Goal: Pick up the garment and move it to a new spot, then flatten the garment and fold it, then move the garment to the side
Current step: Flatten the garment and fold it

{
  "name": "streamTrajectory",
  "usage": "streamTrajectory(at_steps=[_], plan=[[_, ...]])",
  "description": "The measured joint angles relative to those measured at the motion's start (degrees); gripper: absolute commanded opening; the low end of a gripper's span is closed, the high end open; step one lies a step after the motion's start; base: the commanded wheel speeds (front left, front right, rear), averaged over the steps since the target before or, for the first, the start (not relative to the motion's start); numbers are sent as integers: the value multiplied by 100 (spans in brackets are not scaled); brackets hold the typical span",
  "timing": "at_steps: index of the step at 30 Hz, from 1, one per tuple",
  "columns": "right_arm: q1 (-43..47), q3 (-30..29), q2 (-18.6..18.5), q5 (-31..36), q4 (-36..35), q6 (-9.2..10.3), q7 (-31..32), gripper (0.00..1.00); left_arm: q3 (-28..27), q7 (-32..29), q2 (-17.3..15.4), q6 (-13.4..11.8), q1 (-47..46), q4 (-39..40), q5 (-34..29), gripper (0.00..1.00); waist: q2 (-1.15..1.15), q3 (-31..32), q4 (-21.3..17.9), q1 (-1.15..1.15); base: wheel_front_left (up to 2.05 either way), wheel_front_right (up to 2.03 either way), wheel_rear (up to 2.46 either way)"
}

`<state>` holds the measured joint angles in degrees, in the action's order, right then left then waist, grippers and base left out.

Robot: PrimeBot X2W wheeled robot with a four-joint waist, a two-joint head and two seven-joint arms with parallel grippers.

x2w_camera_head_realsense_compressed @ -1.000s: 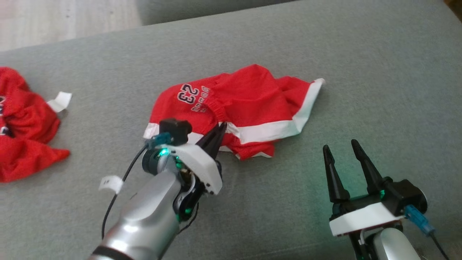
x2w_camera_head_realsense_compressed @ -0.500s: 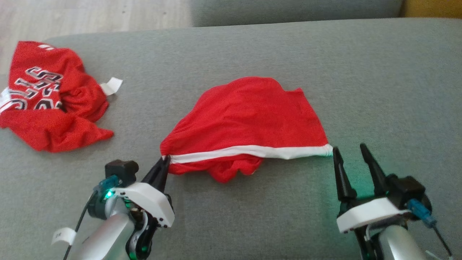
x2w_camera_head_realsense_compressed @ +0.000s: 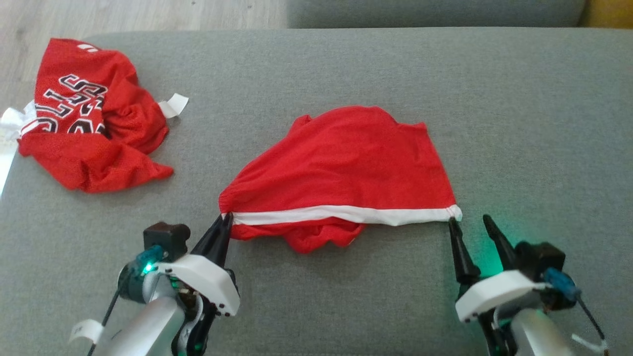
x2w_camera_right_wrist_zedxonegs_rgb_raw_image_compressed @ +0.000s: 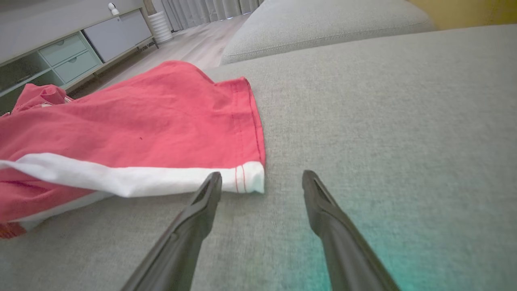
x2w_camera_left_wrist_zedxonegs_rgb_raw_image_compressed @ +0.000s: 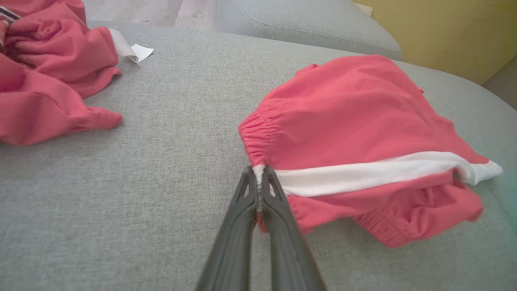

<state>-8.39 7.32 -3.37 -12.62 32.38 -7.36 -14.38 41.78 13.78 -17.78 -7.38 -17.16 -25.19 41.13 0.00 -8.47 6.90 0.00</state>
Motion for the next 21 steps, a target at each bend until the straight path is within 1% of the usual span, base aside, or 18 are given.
streamTrajectory(at_steps=[5,10,11,12,13,15,18,21], plan=[[-283,-45,2,15,311,0,0,100,35,-5,10,-20,-16,3,-71,0,0,-95,78,0,0,0,0],[-437,-29,7,175,689,0,-1,100,76,-5,40,-11,-124,-2,-90,0,0,-157,141,0,0,0,0],[-474,-26,7,203,745,0,-5,89,78,-5,45,-10,-142,-5,-98,0,0,-167,151,0,0,0,0],[-522,-22,5,215,793,0,-19,72,85,-5,49,-4,-162,-14,-115,0,0,-177,160,0,0,0,0],[-571,-8,4,232,839,0,-27,59,90,-5,55,15,-187,-22,-120,0,0,-184,169,0,0,0,0],[-658,22,5,280,951,0,-29,0,96,-5,70,32,-226,-41,-120,0,0,-187,184,0,0,0,0],[-672,84,11,311,1009,0,-32,0,99,-2,75,33,-232,-80,-125,0,0,-138,187,0,0,0,0],[-587,55,13,389,755,0,-25,0,56,23,52,36,-226,-27,-255,0,0,-37,146,0,0,0,0]])
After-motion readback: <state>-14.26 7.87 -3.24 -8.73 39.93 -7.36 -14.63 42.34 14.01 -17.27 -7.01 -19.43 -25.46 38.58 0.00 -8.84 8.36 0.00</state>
